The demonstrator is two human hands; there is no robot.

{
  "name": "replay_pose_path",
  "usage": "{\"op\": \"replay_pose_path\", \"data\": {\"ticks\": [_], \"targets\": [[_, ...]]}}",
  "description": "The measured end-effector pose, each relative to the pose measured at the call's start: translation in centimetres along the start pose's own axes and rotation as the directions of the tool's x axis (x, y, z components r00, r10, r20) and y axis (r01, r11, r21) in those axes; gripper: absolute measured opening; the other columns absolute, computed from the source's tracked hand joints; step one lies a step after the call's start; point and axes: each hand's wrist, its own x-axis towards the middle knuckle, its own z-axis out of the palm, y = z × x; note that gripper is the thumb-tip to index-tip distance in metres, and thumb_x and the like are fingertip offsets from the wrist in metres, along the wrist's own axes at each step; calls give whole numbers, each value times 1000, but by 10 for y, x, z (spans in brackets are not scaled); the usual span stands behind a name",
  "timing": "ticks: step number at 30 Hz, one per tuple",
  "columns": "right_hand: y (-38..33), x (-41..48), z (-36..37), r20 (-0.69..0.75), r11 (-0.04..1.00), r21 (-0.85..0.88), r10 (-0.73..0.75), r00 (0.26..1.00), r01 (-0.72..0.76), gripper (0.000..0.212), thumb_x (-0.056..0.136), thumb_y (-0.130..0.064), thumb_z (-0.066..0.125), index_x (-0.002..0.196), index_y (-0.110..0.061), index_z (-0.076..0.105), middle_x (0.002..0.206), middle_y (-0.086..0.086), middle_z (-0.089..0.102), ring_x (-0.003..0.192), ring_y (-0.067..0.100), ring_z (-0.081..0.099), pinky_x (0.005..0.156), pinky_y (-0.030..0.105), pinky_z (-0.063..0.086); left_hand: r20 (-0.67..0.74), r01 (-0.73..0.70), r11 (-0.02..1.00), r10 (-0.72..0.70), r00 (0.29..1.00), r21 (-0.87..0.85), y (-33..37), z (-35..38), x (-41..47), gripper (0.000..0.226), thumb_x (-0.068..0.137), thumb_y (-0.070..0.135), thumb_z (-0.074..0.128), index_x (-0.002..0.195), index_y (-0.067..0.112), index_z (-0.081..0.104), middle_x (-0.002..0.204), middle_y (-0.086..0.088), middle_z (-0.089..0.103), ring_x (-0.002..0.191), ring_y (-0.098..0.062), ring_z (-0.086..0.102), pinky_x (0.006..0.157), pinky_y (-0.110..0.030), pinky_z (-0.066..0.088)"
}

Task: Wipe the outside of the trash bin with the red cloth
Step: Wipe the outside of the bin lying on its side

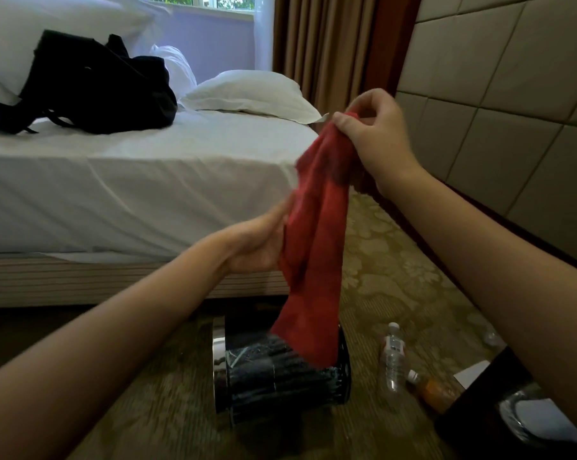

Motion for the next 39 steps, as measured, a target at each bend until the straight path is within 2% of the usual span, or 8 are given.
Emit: {"op": "replay_pose_path", "data": {"ticks": [5,8,11,14,19,30,36,39], "targets": [[45,8,-24,-200,894,150,446,872,-423,23,87,-17,62,77,-22,43,92,6,58,84,22,60,74,42,53,-111,6,998,2,994,68,-6,5,-2,20,81,10,60,99,6,66,91,-6,72,77,-13,70,74,-30,58],[69,-13,-34,63,664,230,719,692,-711,14,97,-33,45,106,-23,44,102,13,61,69,21,64,64,35,48,-209,-26,999,29,977,19,6,5,0,12,87,3,54,94,2,64,77,-7,72,66,-12,69,63,-26,58],[95,-42,-30,301,550,-4,797,524,-835,54,96,-53,34,140,-23,28,124,20,56,84,28,68,90,49,42,-389,7,1000,2,921,21,14,3,4,8,89,2,53,84,0,59,62,-7,67,52,-12,65,54,-27,57],[102,-68,-8,493,577,-147,747,447,-803,55,90,-63,35,124,-21,42,107,12,67,93,28,67,102,53,32,-466,138,990,-120,876,4,18,-1,4,13,92,6,51,80,2,56,55,-7,64,47,-14,63,54,-31,55],[90,-76,19,547,725,-37,591,593,-688,34,86,-40,60,115,-23,56,92,-3,66,87,15,63,90,44,39,-471,314,949,-264,842,28,27,-7,-4,16,95,14,46,90,2,56,80,-12,62,72,-21,61,92,-44,44],[73,-75,30,329,922,-150,386,862,-356,13,85,-1,61,98,0,63,77,8,63,67,17,63,69,29,54,-745,542,747,-94,660,386,34,-15,-3,27,91,18,58,67,12,47,59,-2,44,52,-13,43,53,-26,40],[69,-67,31,229,788,25,594,771,-615,38,85,1,62,119,-4,47,100,14,59,68,19,60,37,15,39,-611,383,809,-37,791,447,31,-16,-7,20,79,18,72,87,12,54,93,-9,57,84,-19,55,72,-29,46],[67,-66,29,350,699,50,657,668,-713,52,81,2,63,123,-16,40,91,5,61,65,10,57,46,20,32,-620,342,814,28,784,470,22,-13,-2,14,79,4,69,86,7,59,89,-14,58,79,-22,55,70,-30,46]]}}
